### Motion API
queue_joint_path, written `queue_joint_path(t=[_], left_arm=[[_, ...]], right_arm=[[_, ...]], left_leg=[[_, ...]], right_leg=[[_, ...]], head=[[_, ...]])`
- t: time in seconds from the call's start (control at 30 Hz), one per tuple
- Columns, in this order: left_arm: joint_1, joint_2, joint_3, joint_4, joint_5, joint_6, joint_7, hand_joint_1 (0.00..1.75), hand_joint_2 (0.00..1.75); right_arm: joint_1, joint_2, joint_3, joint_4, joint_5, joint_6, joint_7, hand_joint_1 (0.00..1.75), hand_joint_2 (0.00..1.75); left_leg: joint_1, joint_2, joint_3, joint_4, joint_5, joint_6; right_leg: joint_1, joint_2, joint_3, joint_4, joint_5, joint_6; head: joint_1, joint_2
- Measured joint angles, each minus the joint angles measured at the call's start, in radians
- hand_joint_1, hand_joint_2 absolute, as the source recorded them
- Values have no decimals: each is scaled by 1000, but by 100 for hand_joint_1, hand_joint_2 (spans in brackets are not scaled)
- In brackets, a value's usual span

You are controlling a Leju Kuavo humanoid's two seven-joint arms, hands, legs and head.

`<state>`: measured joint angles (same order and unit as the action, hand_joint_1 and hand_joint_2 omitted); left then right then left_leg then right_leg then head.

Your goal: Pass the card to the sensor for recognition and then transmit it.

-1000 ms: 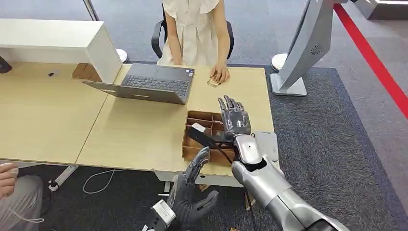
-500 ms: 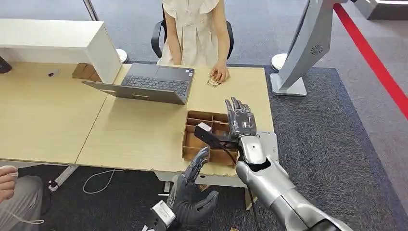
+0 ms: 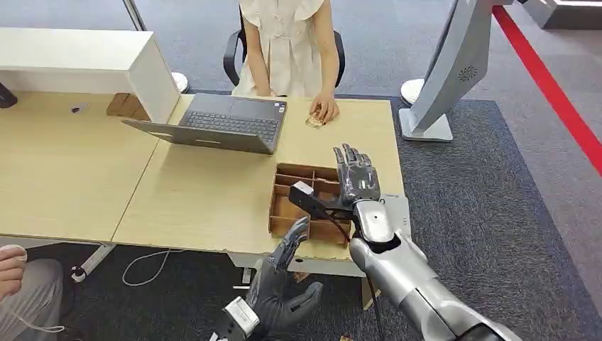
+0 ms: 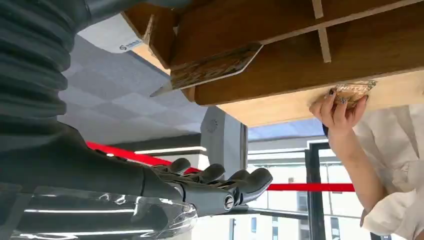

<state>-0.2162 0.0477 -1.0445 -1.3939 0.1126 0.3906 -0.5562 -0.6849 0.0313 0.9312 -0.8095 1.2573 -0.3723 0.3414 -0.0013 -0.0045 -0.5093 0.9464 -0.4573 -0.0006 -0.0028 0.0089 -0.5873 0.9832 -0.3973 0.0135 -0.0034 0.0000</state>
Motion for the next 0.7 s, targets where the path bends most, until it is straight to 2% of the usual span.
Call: queue_joint_path(t=[0.07, 0.1, 0.13, 0.17, 0.7], left_arm=[[0, 0, 1, 0, -3, 0, 0, 0, 175], [1, 0, 2, 0, -6, -1, 0, 0, 175], [1, 0, 2, 0, -8, -2, 0, 0, 175], [1, 0, 2, 0, -11, -3, 1, 0, 175], [4, -5, 10, 4, -47, -3, 19, 0, 175]], right_arm=[[1, -1, -3, 0, 4, 0, 0, 0, 175], [3, -2, -6, 0, 7, 0, 0, 5, 175], [4, -2, -10, 0, 11, 0, 0, 148, 175], [5, -2, -12, 0, 14, 2, 0, 175, 175], [10, -1, -33, -3, -1, 7, -29, 175, 175]], left_leg=[[0, 0, 0, 0, 0, 0], [0, 0, 0, 0, 0, 0], [0, 0, 0, 0, 0, 0], [0, 0, 0, 0, 0, 0], [0, 0, 0, 0, 0, 0]], right_leg=[[0, 0, 0, 0, 0, 0], [0, 0, 0, 0, 0, 0], [0, 0, 0, 0, 0, 0], [0, 0, 0, 0, 0, 0], [0, 0, 0, 0, 0, 0]], head=[[0, 0], [0, 0], [0, 0], [0, 0], [0, 0]])
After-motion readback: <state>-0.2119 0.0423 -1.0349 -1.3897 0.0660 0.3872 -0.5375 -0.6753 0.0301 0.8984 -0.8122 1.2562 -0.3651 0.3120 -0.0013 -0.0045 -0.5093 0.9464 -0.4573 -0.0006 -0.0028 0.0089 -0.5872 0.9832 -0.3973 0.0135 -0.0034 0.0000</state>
